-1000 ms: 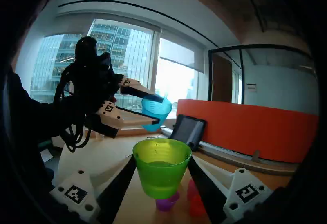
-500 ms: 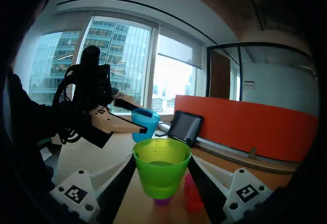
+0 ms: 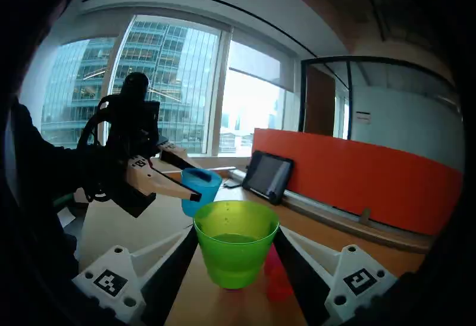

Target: Pour water

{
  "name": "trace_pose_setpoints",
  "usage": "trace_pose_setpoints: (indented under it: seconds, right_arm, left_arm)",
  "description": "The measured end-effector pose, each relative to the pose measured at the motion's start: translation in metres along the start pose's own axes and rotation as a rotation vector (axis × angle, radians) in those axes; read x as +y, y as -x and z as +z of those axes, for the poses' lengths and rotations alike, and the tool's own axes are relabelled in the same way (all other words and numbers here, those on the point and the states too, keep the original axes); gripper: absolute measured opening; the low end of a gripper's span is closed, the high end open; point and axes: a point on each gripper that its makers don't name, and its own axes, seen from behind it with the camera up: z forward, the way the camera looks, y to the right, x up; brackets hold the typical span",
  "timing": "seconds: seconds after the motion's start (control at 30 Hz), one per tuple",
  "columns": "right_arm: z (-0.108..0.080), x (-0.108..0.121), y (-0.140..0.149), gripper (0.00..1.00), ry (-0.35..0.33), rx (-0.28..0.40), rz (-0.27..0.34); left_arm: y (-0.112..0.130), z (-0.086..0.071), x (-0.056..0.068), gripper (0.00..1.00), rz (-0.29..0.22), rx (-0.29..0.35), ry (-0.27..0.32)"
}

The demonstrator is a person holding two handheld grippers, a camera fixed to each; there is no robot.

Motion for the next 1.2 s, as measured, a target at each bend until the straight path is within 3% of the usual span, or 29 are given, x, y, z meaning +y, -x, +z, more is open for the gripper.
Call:
trace_pose_setpoints:
  seconds: [0.67, 1.2]
  right_arm:
    - [-0.007, 0.003, 0.068, 0.90, -0.053, -0.224, -0.023]
    - [-0.002, -0.005, 0.120, 0.90, -0.117, -0.370, -0.029]
  left_arm:
    - [0.076, 0.004, 0.036, 0.88, -0.035, -0.155, 0.091]
    - [0.120, 0.005, 0.060, 0.88, -0.036, -0.256, 0.166]
